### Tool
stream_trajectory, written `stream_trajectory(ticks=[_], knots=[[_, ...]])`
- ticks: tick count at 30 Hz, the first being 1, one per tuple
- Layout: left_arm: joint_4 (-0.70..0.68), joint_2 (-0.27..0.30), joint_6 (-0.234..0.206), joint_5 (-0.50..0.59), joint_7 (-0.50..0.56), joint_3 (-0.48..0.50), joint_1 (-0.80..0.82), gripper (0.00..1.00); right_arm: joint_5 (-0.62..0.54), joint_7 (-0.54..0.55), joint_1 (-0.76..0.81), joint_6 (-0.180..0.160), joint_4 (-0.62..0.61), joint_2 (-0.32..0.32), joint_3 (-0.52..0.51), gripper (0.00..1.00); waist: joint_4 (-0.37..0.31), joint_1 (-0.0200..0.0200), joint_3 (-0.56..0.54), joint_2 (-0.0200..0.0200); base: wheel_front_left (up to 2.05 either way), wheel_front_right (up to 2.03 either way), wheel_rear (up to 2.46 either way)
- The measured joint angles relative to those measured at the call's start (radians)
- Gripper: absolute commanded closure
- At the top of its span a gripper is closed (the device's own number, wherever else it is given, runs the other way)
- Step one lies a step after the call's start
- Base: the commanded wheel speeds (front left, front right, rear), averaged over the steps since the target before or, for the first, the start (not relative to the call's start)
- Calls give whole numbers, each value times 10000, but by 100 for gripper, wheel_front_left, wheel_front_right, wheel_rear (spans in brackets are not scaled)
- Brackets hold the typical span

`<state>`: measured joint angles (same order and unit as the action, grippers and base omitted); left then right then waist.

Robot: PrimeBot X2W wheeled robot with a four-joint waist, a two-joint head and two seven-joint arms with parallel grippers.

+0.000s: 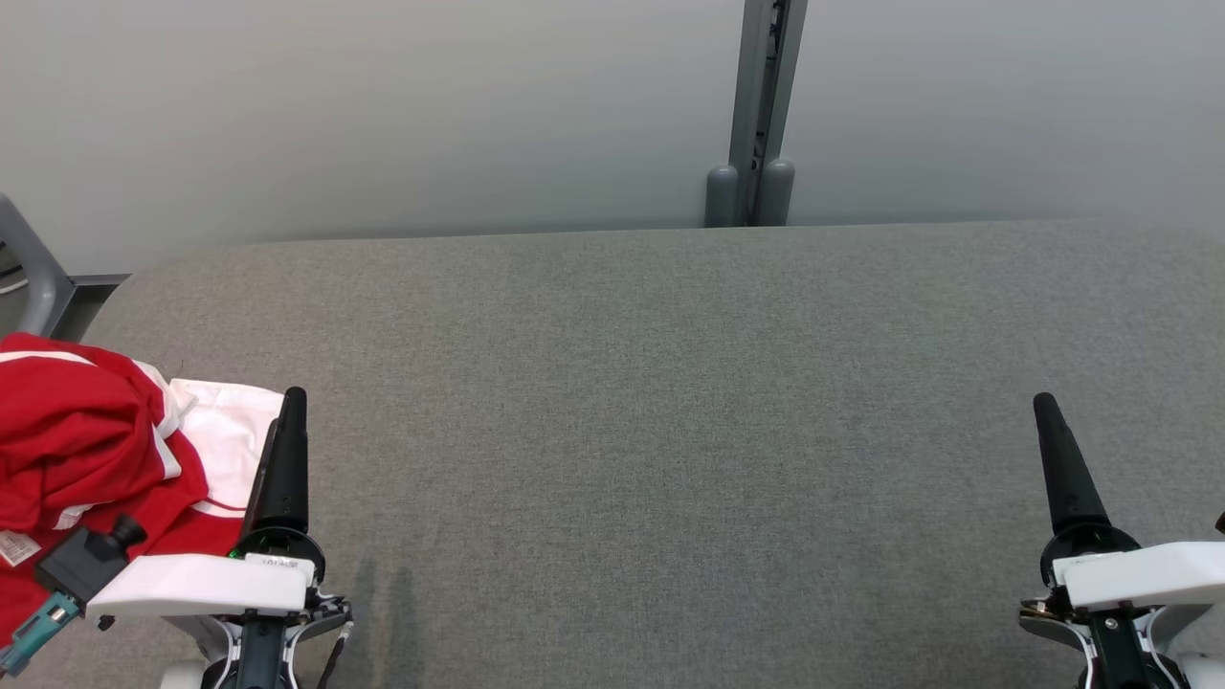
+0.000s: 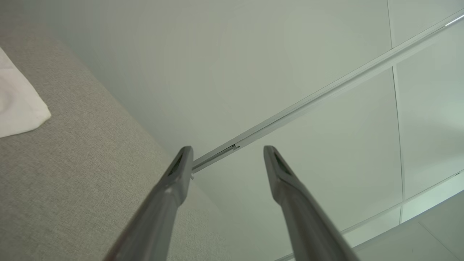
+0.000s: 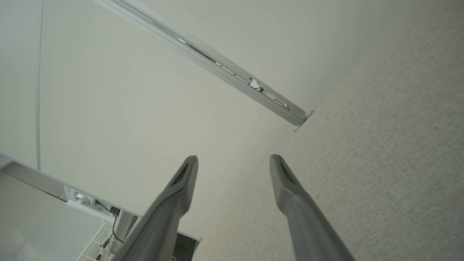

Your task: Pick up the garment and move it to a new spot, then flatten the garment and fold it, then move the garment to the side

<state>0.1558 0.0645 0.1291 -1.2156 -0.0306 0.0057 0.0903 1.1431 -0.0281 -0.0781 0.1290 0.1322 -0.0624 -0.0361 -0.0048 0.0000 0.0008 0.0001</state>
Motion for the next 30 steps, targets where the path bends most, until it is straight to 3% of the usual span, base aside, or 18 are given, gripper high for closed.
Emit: stream_trajectory(ticks=[13, 30], knots=[[-86, 125, 2, 2675, -445, -209, 1, 0, -2778, -447, 2, 2, -140, -194, 477, 0, -26, 0, -21, 0, 0, 0, 0], [291, 102, -88, 5613, -947, -307, -56, 0, -5333, -959, -14, 2, 428, -280, 729, 0, -46, 0, -46, 0, 0, 0, 0]])
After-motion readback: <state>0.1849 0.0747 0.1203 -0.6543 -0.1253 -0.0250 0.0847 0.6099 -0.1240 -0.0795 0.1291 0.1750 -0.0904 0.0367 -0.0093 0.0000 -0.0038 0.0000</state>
